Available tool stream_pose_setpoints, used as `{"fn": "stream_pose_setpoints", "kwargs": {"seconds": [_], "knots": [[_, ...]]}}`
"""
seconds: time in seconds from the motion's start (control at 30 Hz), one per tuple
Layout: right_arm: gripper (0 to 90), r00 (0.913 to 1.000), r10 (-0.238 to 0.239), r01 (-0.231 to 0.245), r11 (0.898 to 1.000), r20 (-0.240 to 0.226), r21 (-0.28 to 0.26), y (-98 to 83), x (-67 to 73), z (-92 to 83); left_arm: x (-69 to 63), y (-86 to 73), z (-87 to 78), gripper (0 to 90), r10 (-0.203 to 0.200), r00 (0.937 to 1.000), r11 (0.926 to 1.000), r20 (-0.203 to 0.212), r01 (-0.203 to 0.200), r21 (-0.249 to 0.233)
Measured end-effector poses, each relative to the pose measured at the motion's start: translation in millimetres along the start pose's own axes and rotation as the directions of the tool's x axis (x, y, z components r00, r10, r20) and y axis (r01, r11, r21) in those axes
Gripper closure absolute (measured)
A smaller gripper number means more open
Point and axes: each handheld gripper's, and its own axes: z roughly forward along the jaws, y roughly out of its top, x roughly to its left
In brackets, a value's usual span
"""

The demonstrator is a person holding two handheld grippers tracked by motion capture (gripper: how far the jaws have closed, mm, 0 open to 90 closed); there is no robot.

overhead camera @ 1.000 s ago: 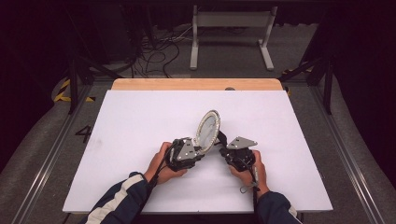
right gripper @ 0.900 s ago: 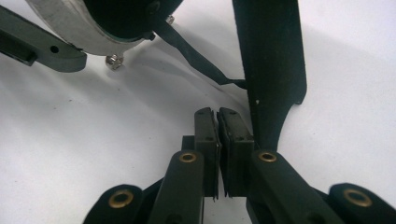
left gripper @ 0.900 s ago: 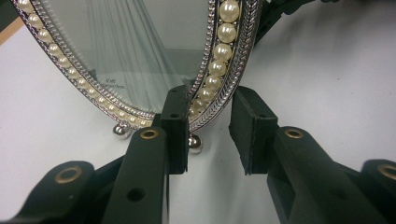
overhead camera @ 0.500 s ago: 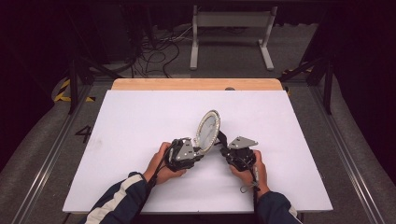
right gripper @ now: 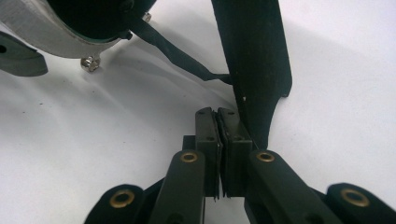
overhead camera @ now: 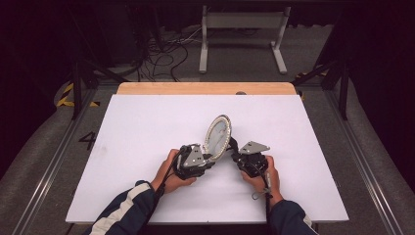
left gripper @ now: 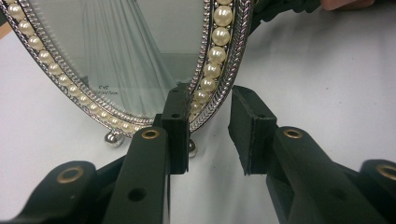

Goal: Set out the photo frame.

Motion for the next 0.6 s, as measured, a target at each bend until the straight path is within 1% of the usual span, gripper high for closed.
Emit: {"fn": "stream_pose_setpoints", "kwargs": {"seconds": [0.1, 0.17, 0.2, 0.27, 0.37, 0.43, 0.5, 0.53, 0.6], "knots": [[86.1, 1.0000, 0.001, -0.001, 1.000, -0.001, -0.001, 0.1, 0.3, -0.1, -0.3, 0.7, -2.2, 67.7, 0.009, 0.9999, 1.0000, 0.007, -0.009, 0.001], [83.7, 1.0000, 0.005, -0.005, 1.000, -0.008, -0.003, 0.3, 1.9, -0.9, 0.0, 1.3, -6.3, 64.7, 0.012, 0.9999, 0.9999, -0.005, -0.012, 0.005], [83.2, 0.9999, 0.005, -0.005, 1.000, -0.013, -0.011, 0.7, 3.0, -2.4, 0.3, 1.1, -8.6, 62.8, 0.004, 0.9999, 0.9999, -0.013, -0.004, 0.010], [82.0, 0.9996, -0.006, 0.005, 1.000, -0.029, -0.028, 2.2, 5.7, -5.9, 3.5, 0.4, -15.6, 60.0, 0.005, 0.9994, 1.0000, -0.034, -0.005, 0.007], [77.8, 0.9987, -0.013, 0.011, 0.998, -0.048, -0.056, 4.1, 11.7, -11.1, 12.1, -5.6, -28.7, 54.0, -0.038, 0.9972, 0.9993, -0.064, 0.038, -0.005], [75.5, 0.9974, -0.030, 0.025, 0.997, -0.066, -0.078, 5.7, 17.2, -14.1, 15.7, -9.1, -34.6, 48.8, -0.048, 0.9962, 0.9989, -0.072, 0.048, 0.001], [72.8, 0.9953, -0.045, 0.038, 0.996, -0.086, -0.085, 7.7, 23.3, -15.7, 18.9, -14.9, -43.7, 44.6, -0.069, 0.9930, 0.9976, -0.096, 0.070, 0.002], [72.0, 0.9946, -0.052, 0.044, 0.995, -0.090, -0.091, 8.5, 26.0, -16.4, 19.7, -16.6, -46.8, 39.8, -0.074, 0.9922, 0.9972, -0.101, 0.074, 0.003], [69.8, 0.9920, -0.061, 0.049, 0.993, -0.110, -0.107, 11.3, 30.1, -18.7, 21.7, -21.4, -56.0, 36.1, -0.082, 0.9907, 0.9964, -0.109, 0.084, 0.013]]}}
